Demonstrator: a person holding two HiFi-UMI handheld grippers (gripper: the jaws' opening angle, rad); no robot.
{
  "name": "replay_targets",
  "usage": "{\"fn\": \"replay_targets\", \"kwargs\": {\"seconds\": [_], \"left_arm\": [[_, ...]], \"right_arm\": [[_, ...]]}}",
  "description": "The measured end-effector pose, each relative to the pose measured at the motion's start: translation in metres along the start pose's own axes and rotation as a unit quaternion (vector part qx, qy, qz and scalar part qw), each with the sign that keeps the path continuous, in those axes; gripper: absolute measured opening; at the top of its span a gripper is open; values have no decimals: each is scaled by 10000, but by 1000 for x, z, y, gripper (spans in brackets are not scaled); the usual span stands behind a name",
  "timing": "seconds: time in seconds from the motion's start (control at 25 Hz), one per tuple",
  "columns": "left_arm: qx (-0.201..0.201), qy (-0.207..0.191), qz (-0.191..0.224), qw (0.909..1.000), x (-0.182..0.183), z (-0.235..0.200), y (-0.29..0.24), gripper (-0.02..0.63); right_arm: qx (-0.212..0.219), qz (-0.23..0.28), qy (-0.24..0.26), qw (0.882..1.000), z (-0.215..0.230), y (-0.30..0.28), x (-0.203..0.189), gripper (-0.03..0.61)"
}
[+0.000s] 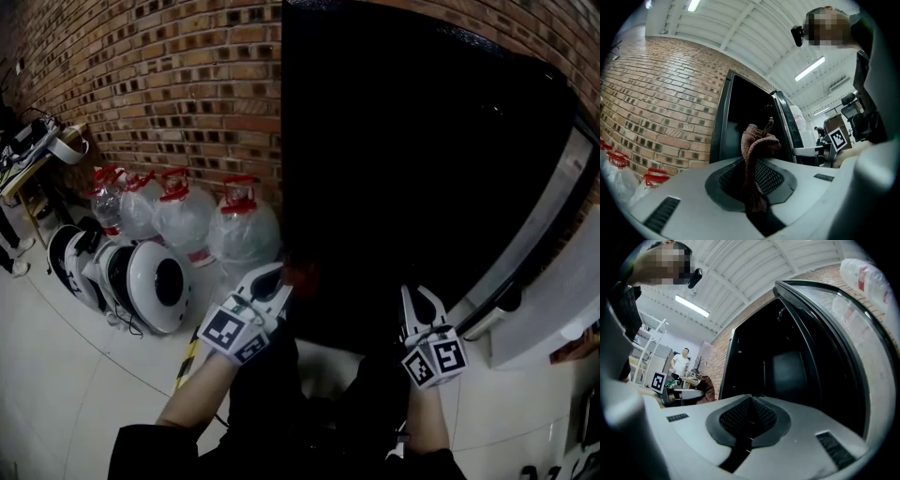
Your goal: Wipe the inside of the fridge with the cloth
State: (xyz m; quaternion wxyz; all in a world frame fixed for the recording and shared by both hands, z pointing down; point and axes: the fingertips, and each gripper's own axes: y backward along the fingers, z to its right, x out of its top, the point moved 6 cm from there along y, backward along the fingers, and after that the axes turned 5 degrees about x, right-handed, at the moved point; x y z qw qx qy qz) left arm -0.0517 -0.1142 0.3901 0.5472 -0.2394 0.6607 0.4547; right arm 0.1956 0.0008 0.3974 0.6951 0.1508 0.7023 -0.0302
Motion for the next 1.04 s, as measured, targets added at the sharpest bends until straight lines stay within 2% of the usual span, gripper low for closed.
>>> {"fn": "replay_targets", "kwargs": {"seconds": [0.16, 0.44, 0.68, 0.84, 1.04], "left_arm": [[150, -10, 61, 9999, -3, -3, -2, 47], [125, -354, -260, 9990, -9, 9, -12, 46], [204, -174, -220, 9994, -11, 2, -11, 46], [206, -263, -205, 9992, -13, 0, -9, 47], [311, -182, -220, 9991, -13, 1, -8, 48]], "right_arm": [[-142, 21, 30, 9999, 7, 1, -5, 3], [-290, 22, 22, 9996, 16, 4, -14, 2], [-298, 27, 53, 9995, 14, 3, -19, 2], [-304, 20, 61, 9995, 15, 2, -20, 2], [-318, 12, 74, 9995, 15, 2, -22, 2]]}}
